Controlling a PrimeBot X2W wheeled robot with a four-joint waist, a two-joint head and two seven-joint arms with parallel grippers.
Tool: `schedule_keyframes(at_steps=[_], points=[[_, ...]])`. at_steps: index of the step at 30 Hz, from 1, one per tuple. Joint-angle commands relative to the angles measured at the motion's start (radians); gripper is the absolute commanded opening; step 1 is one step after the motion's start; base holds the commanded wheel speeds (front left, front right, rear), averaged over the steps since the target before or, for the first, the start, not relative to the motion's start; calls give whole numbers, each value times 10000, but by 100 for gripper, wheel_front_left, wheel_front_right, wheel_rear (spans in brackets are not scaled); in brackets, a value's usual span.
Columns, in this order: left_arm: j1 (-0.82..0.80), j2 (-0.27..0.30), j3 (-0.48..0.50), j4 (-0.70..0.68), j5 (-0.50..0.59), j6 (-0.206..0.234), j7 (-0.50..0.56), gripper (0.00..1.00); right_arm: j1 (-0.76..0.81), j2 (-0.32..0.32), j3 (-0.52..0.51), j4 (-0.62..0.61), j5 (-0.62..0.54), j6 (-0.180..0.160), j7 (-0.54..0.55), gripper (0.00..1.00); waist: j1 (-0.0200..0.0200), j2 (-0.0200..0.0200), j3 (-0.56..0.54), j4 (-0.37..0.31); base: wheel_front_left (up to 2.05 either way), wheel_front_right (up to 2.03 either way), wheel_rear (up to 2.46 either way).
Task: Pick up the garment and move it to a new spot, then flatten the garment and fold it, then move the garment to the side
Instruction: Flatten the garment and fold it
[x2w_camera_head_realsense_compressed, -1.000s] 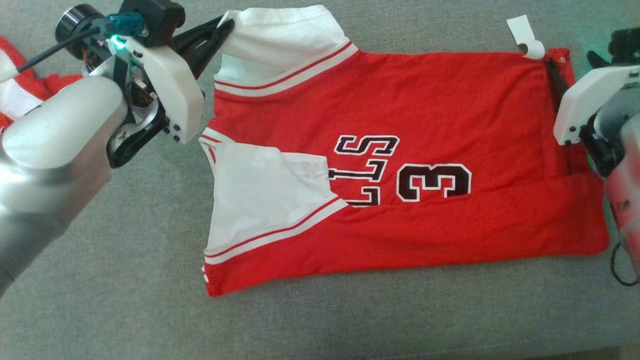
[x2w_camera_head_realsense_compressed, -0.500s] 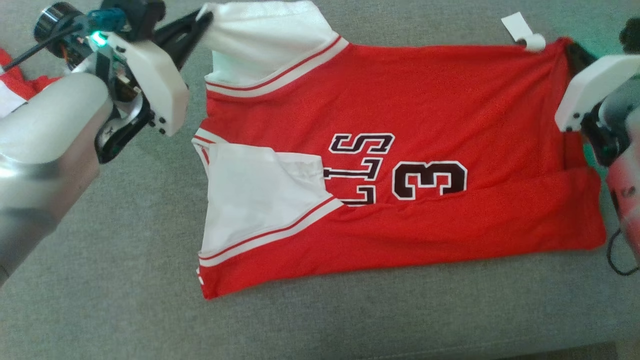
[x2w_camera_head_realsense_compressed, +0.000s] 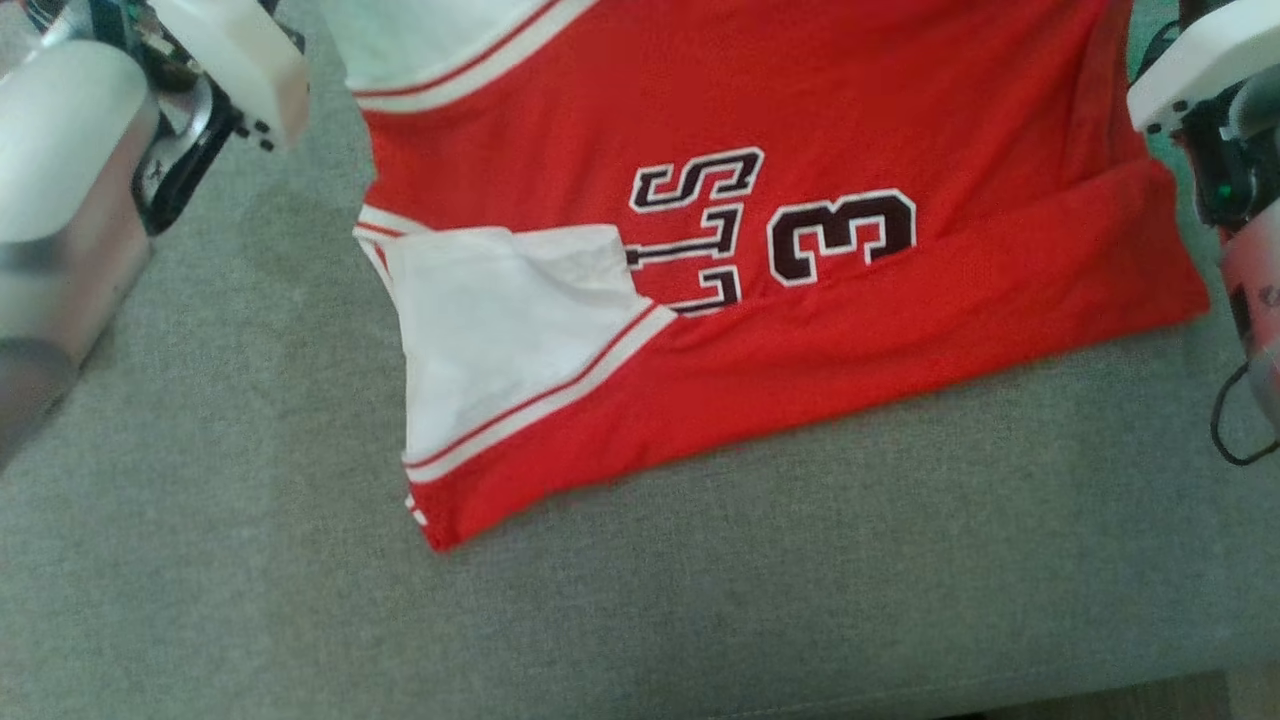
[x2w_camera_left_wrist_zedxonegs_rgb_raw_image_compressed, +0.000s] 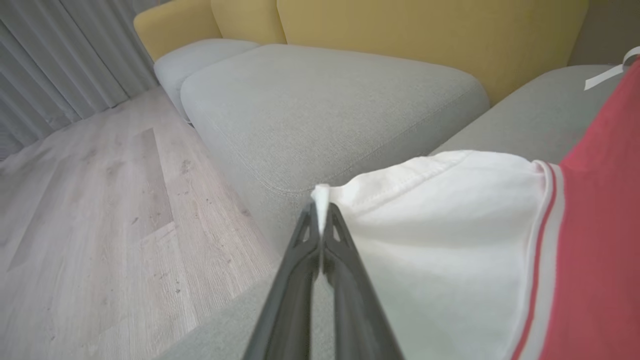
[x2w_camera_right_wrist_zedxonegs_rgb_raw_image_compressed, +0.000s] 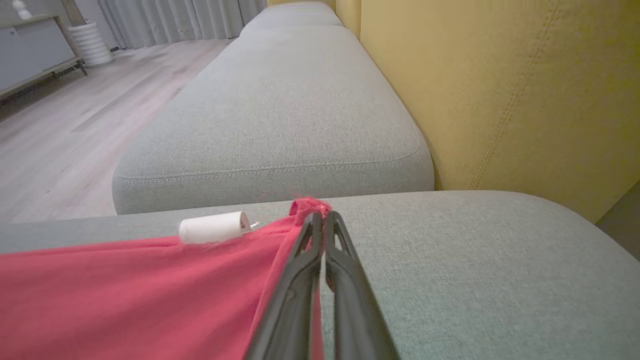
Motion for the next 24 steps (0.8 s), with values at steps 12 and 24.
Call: schedule_keyframes(at_steps=[12,24], points=[[160,127,109,168,93,-357,-484,0,531,-446,919,-394,1486,65,-794,0,-1,0,-651,226,0,0,0],[1744,1309,-159,-2218,-523,-496,533,0,1919,-1458,2210,-1263,2920,65,48,0,-1,0,-1683,401,0,0,0]])
